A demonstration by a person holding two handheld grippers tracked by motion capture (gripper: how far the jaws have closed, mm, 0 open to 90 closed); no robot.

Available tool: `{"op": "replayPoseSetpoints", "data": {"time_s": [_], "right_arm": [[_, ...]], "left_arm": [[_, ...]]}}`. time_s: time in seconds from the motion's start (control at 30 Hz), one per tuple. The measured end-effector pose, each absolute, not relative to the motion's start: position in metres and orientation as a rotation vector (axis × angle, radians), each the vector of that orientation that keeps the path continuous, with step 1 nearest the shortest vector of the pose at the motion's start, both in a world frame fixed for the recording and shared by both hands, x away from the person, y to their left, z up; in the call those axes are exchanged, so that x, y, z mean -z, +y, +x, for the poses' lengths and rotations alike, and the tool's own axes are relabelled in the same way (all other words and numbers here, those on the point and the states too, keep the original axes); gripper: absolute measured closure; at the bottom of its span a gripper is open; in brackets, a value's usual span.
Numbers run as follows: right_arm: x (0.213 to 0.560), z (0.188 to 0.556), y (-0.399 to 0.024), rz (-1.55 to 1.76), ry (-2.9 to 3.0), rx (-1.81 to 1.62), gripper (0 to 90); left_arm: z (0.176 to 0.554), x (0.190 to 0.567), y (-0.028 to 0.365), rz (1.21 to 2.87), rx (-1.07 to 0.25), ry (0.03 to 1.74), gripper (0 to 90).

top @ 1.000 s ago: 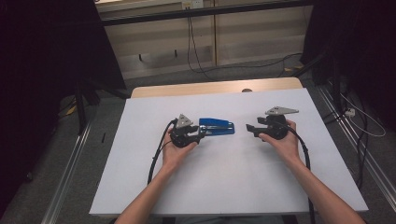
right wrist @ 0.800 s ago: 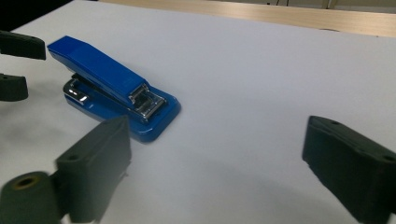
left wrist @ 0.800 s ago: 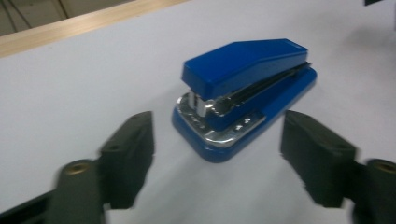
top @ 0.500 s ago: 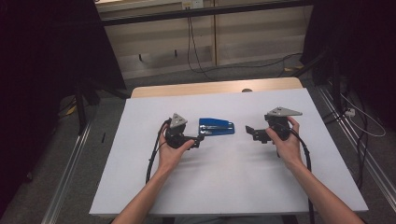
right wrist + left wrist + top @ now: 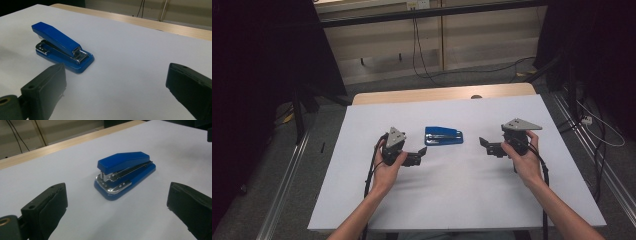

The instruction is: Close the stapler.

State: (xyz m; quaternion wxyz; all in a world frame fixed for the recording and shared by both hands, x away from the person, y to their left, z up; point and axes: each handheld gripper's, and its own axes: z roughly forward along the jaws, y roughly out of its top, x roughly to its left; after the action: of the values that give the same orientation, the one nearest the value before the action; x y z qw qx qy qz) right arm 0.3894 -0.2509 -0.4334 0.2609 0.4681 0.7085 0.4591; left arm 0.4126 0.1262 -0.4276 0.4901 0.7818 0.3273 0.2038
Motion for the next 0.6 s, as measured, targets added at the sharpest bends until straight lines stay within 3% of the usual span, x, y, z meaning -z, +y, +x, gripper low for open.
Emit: {"op": "replayPoseSetpoints", "data": {"time_s": [0.6], "right_arm": [[0.433, 0.352, -0.26, 1.258, 1.862, -1.242, 2.8]], "left_arm": [[0.375, 0.426, 0.164, 1.838, -0.56, 0.847, 3.0]]}}
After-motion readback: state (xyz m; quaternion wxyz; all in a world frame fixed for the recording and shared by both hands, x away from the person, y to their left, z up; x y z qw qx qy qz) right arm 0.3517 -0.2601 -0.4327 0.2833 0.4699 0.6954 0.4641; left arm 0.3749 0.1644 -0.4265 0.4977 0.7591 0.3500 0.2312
